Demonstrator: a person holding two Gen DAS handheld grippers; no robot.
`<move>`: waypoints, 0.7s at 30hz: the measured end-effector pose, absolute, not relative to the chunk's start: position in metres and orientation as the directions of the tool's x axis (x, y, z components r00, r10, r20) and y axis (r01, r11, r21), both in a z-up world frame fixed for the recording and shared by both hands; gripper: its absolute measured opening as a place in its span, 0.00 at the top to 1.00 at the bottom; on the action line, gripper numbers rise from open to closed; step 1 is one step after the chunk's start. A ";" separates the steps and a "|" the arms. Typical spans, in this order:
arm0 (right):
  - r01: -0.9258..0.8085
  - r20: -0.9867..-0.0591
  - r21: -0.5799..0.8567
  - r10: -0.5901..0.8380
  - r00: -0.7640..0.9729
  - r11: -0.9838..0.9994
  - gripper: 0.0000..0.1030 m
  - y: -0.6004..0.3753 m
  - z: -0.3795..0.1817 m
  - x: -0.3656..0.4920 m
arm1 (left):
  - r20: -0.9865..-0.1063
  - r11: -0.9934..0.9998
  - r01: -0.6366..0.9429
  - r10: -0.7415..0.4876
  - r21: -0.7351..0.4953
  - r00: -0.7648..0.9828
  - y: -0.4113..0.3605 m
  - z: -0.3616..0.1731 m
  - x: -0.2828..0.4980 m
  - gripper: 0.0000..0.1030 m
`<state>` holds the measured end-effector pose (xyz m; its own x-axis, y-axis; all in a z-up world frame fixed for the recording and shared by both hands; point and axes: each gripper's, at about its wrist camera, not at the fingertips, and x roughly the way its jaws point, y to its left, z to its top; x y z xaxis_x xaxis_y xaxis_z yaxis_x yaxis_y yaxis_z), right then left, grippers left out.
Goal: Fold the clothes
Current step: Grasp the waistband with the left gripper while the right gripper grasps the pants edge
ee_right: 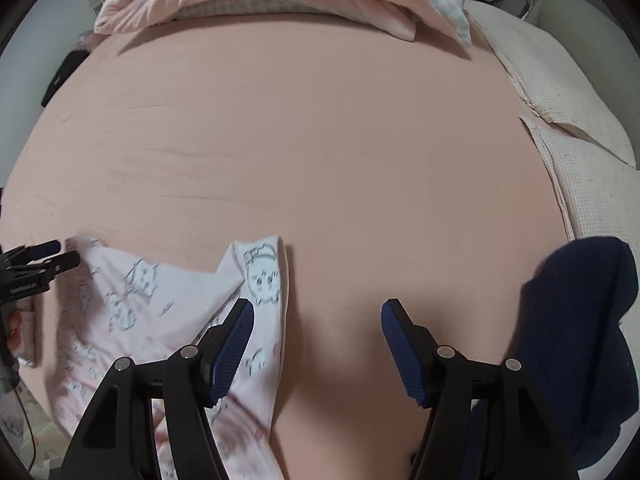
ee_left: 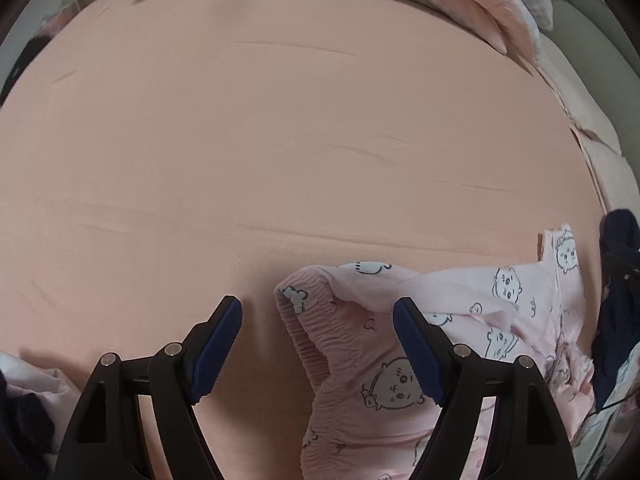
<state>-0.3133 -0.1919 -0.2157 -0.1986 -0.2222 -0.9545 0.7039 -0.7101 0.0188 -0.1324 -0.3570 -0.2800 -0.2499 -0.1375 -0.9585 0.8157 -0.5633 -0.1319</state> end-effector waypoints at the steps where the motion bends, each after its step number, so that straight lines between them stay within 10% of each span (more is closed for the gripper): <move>1: 0.712 -0.953 0.027 -0.234 -0.194 -0.701 0.36 -0.196 -0.219 -0.315 | -0.959 -0.553 0.821 -0.130 -0.141 -0.253 -0.358 -0.281 -0.131 0.25; 21: 0.686 -0.962 0.141 -0.264 -0.077 -0.714 0.36 -0.236 -0.274 -0.331 | -0.962 -0.491 0.859 -0.133 -0.144 -0.237 -0.356 -0.295 -0.138 0.26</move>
